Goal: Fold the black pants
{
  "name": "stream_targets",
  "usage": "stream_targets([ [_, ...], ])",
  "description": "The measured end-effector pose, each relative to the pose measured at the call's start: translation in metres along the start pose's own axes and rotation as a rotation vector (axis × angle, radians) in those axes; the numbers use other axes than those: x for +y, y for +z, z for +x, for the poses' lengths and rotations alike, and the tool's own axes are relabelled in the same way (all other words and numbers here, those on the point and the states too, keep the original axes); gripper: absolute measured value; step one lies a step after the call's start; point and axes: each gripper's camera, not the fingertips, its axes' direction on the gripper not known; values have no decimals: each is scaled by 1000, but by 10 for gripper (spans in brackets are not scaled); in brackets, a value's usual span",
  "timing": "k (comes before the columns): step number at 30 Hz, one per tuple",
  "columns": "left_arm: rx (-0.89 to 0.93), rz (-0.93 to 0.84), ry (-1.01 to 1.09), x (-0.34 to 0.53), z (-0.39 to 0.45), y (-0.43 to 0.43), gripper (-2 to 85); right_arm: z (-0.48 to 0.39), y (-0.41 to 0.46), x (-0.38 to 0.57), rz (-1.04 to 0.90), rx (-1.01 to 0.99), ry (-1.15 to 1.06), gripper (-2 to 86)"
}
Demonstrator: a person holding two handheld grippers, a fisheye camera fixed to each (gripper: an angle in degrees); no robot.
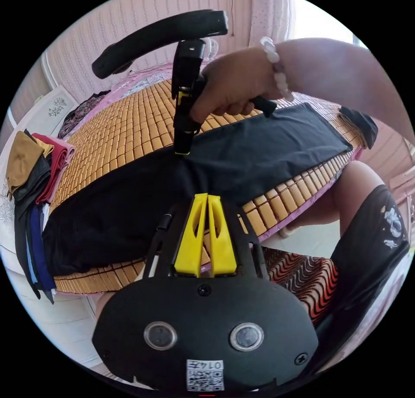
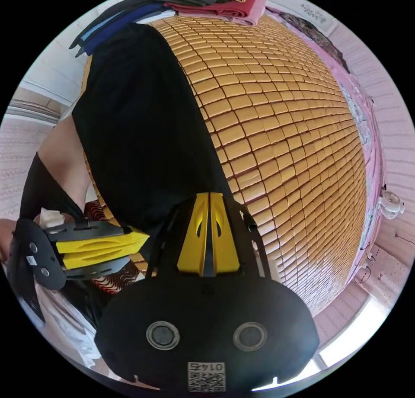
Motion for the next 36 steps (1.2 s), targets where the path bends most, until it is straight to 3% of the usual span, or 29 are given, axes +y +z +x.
stream_targets([
  [9,-55,45,8,8,21,26,-9,0,-38,-3,-178,-4,-67,-8],
  [15,116,27,-48,10,11,46,-10,5,-71,19,-203,-5,-66,-8],
  [20,177,67,-112,14,1,59,-10,12,-104,61,-95,12,2,-9],
  [24,273,81,-212,16,-14,60,-10,30,-150,139,167,-141,135,-10],
  [29,263,154,-343,18,-31,52,-10,64,-195,307,319,-244,478,-9],
  [36,307,133,-280,-3,-36,46,-10,106,-214,613,304,-198,1257,38],
])
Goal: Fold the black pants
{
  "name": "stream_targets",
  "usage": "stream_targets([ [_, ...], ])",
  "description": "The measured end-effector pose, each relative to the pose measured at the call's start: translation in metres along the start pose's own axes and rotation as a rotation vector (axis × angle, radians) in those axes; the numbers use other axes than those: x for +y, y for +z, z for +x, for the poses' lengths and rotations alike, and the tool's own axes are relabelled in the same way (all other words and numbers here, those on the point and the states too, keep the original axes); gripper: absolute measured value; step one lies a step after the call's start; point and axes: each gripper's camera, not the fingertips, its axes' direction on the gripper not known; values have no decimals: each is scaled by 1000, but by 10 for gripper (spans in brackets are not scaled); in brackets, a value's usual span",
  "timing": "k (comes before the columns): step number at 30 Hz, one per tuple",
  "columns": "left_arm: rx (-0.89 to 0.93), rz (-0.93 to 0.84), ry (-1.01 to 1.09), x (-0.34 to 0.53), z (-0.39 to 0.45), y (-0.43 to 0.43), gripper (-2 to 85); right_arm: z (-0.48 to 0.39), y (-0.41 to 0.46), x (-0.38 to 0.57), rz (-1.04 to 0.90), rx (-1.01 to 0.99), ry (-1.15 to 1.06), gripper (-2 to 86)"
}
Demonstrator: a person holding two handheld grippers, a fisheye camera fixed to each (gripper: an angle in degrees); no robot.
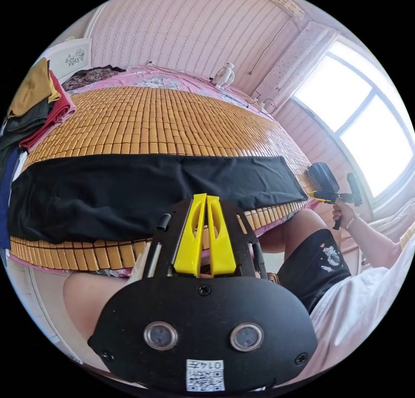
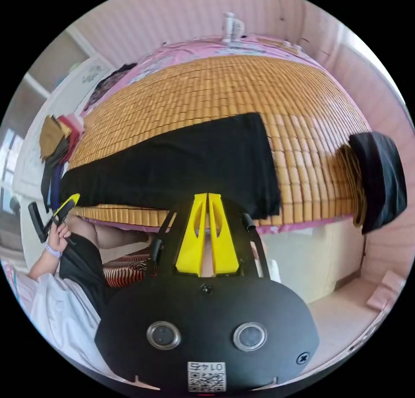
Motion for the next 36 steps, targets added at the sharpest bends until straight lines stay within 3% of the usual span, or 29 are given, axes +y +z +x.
stream_targets([
  [1,-11,-15,11,-5,2,3,-10,31,-11,6,-1,-27,103,82],
  [5,-30,-90,20,-16,5,22,-10,85,-23,9,-50,-163,235,105],
  [9,-38,-193,37,-22,8,45,-10,112,-45,-4,-65,-167,275,42],
  [16,-31,-213,117,-35,25,62,-10,125,-137,-21,38,-183,133,-2],
  [19,-26,-230,133,-41,31,68,-10,143,-160,-20,36,-215,180,-3],
  [26,-29,-277,155,-47,37,80,-10,150,-181,-29,-106,-147,147,-2],
  [36,-54,-311,195,-48,49,92,-10,167,-229,-56,-237,-234,101,5],
])
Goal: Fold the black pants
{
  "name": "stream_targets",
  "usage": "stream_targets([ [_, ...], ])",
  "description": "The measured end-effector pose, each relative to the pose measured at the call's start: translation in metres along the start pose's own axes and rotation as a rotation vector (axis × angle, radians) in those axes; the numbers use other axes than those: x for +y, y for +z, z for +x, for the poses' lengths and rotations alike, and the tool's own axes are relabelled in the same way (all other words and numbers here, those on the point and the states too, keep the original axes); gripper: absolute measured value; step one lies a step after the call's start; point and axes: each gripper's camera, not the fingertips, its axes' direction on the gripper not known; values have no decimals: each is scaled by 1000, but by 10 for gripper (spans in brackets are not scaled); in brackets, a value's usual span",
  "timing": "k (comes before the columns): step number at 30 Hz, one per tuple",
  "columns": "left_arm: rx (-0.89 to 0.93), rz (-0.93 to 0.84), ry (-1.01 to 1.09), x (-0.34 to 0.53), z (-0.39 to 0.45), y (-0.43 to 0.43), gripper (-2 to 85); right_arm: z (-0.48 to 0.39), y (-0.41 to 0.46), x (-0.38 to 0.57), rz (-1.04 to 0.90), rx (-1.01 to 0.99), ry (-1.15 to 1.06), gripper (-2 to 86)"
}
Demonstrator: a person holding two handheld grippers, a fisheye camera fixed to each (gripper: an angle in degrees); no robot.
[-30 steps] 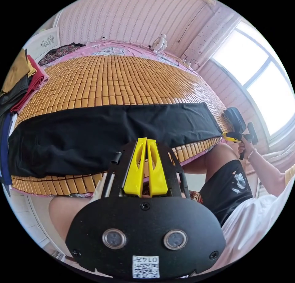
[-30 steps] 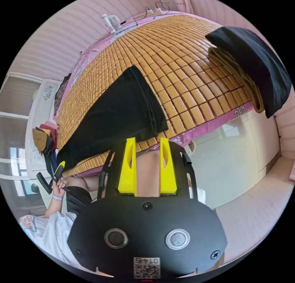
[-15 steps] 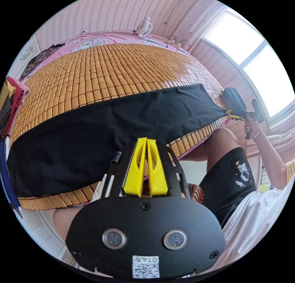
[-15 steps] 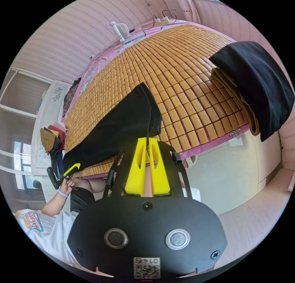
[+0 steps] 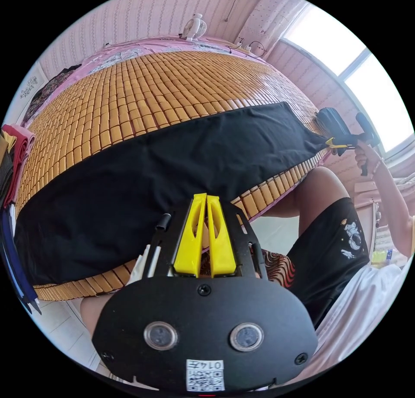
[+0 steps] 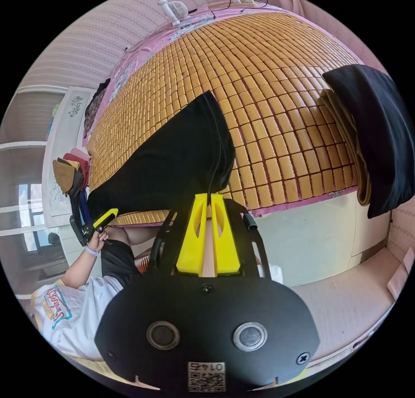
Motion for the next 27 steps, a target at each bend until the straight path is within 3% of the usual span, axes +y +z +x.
stream_targets([
  [7,-2,-7,0,-1,5,-1,-10,-4,-15,-12,-116,35,-15,8],
  [20,-21,-11,31,3,18,-8,-10,4,-18,11,-120,36,20,7],
  [27,-59,-17,67,4,31,-17,-10,-13,-48,9,89,8,-50,4],
])
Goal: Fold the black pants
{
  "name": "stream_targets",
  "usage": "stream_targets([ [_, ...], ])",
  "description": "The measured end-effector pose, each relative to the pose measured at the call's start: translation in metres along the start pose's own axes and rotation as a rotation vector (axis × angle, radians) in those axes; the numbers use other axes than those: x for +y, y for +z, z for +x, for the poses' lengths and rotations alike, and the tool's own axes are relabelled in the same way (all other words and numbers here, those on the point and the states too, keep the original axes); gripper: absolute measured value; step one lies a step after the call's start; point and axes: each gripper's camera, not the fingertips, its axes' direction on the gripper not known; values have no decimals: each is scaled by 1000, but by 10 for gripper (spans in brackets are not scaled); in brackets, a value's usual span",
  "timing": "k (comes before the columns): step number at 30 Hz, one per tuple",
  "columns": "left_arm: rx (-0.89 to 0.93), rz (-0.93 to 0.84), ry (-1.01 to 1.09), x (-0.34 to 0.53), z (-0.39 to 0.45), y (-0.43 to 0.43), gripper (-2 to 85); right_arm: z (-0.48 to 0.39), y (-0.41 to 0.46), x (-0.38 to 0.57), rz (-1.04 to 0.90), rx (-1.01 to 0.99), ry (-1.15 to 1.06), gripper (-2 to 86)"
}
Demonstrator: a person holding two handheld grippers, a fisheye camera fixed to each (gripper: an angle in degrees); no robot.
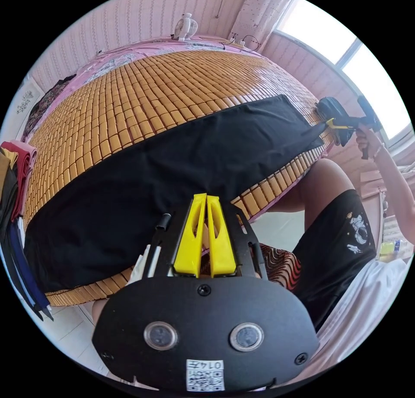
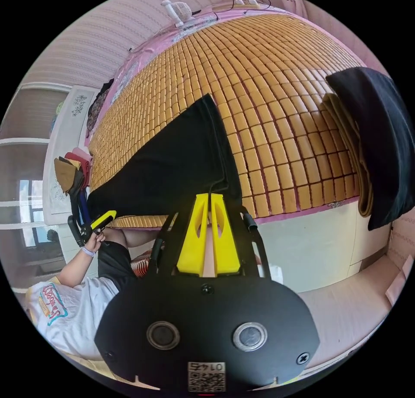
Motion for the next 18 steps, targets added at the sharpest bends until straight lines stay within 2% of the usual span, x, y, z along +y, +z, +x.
stream_targets([
  [5,-1,80,78,-2,20,-15,-10,-26,-39,8,162,43,-105,1],
  [10,-7,-12,94,0,28,-3,-10,15,23,28,42,98,77,19],
  [13,1,8,79,4,29,-12,-10,12,36,42,107,199,121,72],
  [16,1,31,53,9,25,-26,-10,11,49,45,143,173,133,123],
  [18,-7,50,25,13,21,-35,-10,11,64,42,120,147,141,127],
])
